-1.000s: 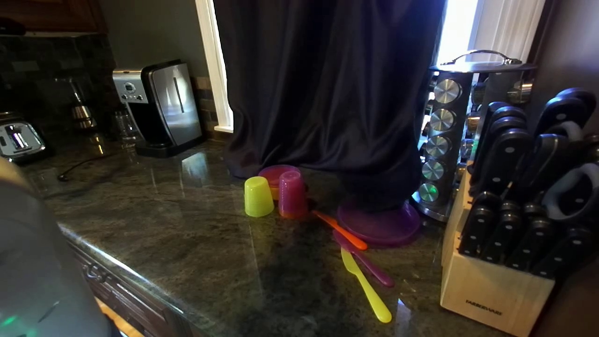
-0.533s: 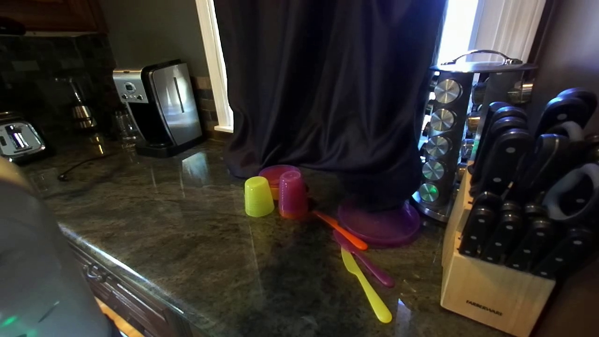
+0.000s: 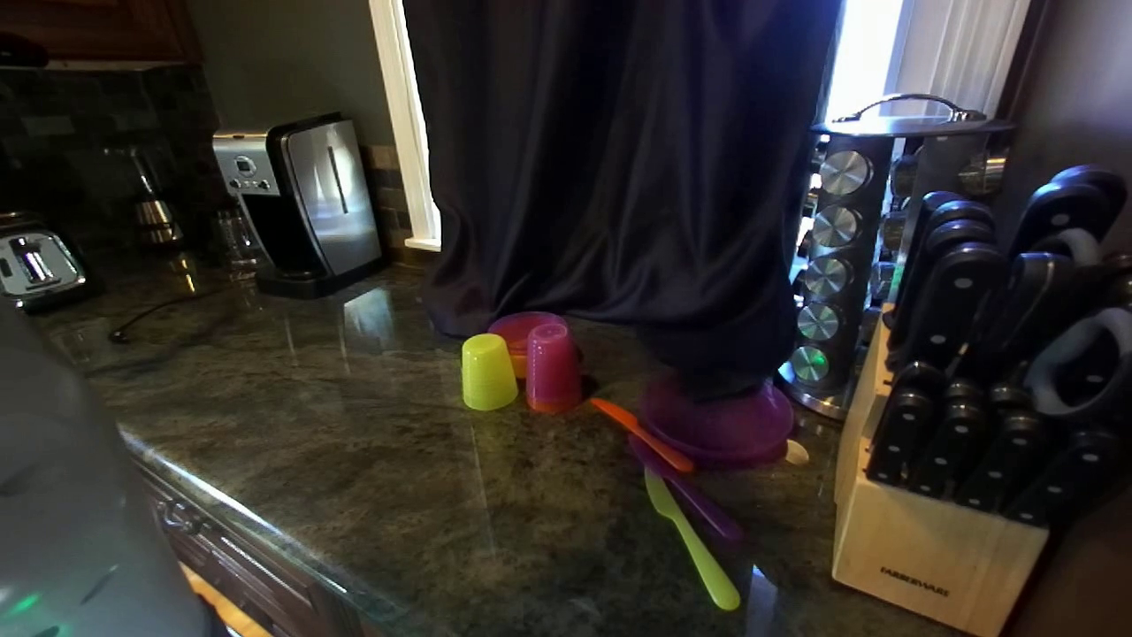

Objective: Open the curtain

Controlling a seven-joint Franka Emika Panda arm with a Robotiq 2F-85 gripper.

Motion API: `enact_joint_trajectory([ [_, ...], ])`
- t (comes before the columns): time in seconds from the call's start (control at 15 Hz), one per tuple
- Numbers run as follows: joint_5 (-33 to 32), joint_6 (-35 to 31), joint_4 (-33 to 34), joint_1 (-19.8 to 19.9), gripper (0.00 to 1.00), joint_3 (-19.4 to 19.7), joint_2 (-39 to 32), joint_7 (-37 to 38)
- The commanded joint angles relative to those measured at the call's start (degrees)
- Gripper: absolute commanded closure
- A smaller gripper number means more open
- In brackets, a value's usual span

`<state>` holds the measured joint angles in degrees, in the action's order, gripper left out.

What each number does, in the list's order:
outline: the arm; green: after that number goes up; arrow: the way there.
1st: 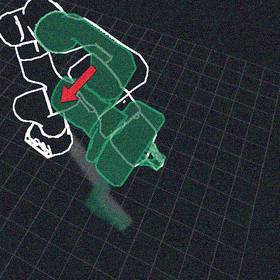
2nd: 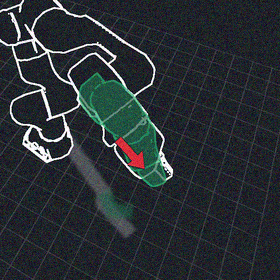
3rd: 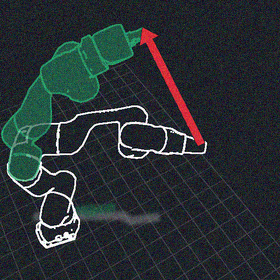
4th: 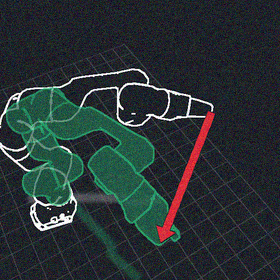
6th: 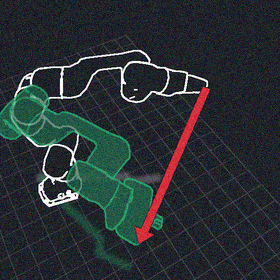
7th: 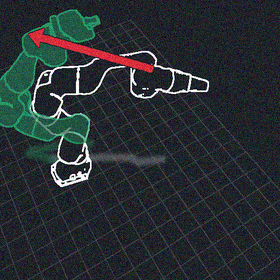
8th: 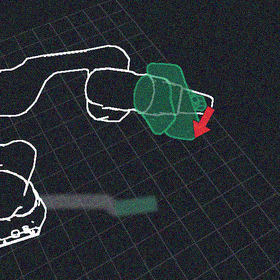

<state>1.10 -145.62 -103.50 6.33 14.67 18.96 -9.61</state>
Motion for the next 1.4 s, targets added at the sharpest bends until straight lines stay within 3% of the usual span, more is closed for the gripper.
enact_joint_trajectory([
  [0.0, 9.3, 1.3, 10.5, -3.2, 0.0, 5.4, -7.2, -8.7],
  [0.07, 13.3, 0.8, 12.3, -4.2, 0.0, 7.0, -8.9, -13.0],
  [0.27, 28.0, 2.8, 16.9, -15.5, 0.0, 17.1, -11.7, -25.1],
  [0.4, 37.4, 4.8, 19.0, -20.6, 0.0, 22.3, -13.0, -30.7],
  [0.47, 42.1, 6.7, 23.6, -16.5, 0.0, 21.8, -18.3, -27.9],
  [0.53, 36.5, 3.2, 17.4, -11.1, 0.0, 13.6, -13.2, -27.7],
  [0.67, 40.3, 4.8, 20.7, -10.0, 0.0, 14.1, -16.2, -27.7],
  [0.87, 41.0, 4.7, 22.6, -9.3, 0.0, 14.0, -18.1, -27.5],
  [1.27, 43.9, 0.3, 24.8, -0.3, 0.0, 5.6, -18.8, -34.8],
  [1.33, 44.1, -0.6, 24.5, -2.9, 0.0, 8.3, -18.7, -35.7],
])
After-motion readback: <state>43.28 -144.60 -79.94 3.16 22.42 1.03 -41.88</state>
